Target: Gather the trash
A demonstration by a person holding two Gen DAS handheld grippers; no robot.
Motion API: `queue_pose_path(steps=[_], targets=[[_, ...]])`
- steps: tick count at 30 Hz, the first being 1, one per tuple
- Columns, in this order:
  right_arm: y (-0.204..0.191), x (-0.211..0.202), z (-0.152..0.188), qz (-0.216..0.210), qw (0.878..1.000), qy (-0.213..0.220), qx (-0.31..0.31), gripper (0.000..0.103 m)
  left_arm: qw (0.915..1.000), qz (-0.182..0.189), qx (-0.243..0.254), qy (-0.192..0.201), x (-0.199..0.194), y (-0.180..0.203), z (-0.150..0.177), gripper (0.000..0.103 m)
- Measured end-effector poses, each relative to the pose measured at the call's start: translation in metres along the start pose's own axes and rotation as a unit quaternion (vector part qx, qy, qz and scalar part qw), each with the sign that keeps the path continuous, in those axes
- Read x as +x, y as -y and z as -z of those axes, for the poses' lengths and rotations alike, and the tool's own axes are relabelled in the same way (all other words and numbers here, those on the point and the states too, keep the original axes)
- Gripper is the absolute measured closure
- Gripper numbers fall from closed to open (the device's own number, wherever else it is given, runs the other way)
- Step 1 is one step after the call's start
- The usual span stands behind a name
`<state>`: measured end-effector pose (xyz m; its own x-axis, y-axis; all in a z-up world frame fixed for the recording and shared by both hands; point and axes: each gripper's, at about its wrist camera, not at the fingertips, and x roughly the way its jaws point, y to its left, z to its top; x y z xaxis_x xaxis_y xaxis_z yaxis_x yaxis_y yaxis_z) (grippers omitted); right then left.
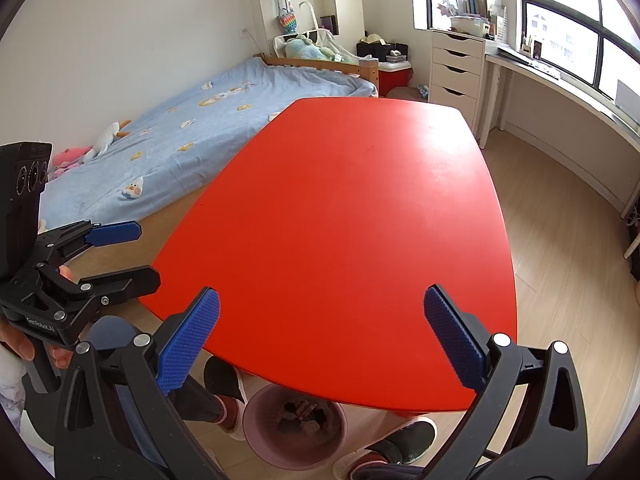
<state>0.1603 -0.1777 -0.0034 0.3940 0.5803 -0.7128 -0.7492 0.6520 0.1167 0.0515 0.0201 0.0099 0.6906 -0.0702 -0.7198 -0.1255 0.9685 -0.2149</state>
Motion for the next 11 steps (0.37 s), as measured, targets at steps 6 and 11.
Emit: queue_pose_path(steps=[6,11], targets=[[-0.0006,0.0001,-0.0006,0.0,1.0,0.0,0.0,0.003,0.9999,-0.013,0.005,-0.002,0.0022,0.0036,-0.0007,0.006],[-0.0007,0.0001,-0.001,0.0,1.0,0.0,0.0,0.003,0.9997,-0.025,0.006,-0.002,0.0038,0.0035,0.0,0.006]])
